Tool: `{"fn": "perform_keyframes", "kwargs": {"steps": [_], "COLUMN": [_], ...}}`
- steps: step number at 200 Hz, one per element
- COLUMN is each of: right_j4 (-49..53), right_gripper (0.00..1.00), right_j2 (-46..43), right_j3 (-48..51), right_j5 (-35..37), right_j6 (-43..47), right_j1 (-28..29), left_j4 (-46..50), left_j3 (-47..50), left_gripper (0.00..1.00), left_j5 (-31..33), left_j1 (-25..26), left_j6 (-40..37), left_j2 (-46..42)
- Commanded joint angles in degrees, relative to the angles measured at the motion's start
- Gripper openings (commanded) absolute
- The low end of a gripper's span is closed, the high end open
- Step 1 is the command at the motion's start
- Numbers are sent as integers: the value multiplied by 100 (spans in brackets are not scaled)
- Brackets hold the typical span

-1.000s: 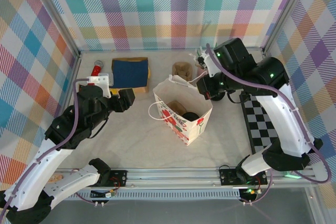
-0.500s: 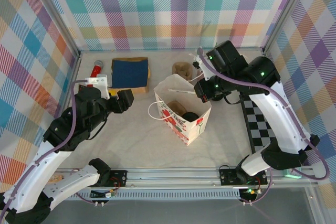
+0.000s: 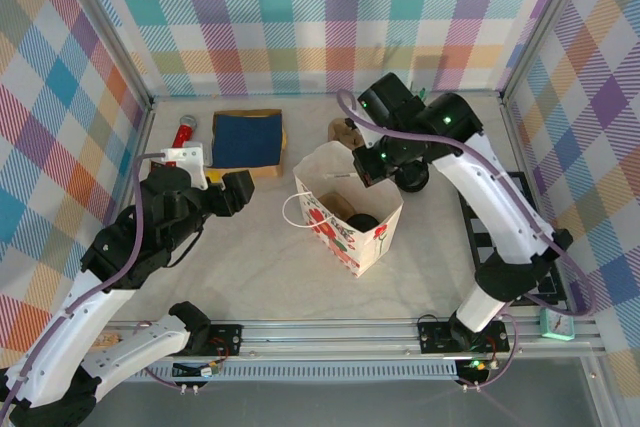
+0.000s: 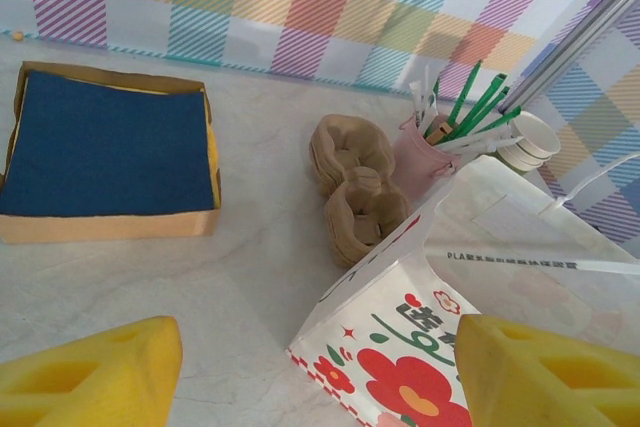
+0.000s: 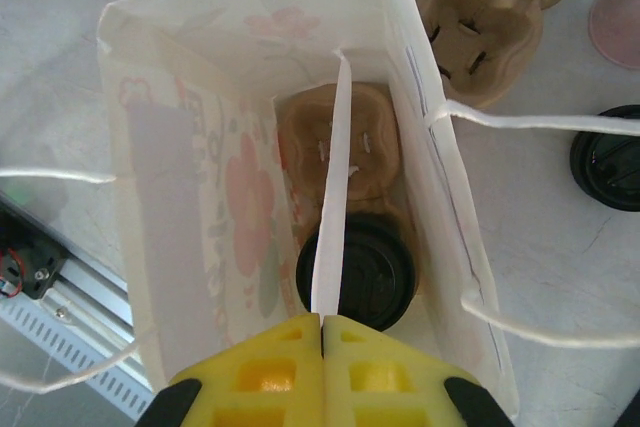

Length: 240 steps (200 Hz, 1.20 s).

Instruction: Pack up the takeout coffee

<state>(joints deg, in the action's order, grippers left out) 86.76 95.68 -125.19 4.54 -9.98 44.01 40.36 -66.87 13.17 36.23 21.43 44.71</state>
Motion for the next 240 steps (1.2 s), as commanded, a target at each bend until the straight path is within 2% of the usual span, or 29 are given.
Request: {"fn": "perform_keyframes", "kwargs": {"steps": [1, 119, 240], "right_j4": [196, 451, 500], "right_gripper": [0, 0, 0], "right_j2": [183, 1073, 1624], "right_j3": [-318, -1074, -1481], "right_j5": [222, 842, 891], "right_j6": [75, 119, 173], "right_j1": [79, 242, 301], "left_j4": [25, -37, -151], "left_j3": [112, 209, 263], "left_gripper": [72, 72, 72], "left_j5": [46, -103, -235], "left_j1": [-37, -37, -37], "left_j6": [-95, -28, 41], "left_j2": [-67, -33, 2]}}
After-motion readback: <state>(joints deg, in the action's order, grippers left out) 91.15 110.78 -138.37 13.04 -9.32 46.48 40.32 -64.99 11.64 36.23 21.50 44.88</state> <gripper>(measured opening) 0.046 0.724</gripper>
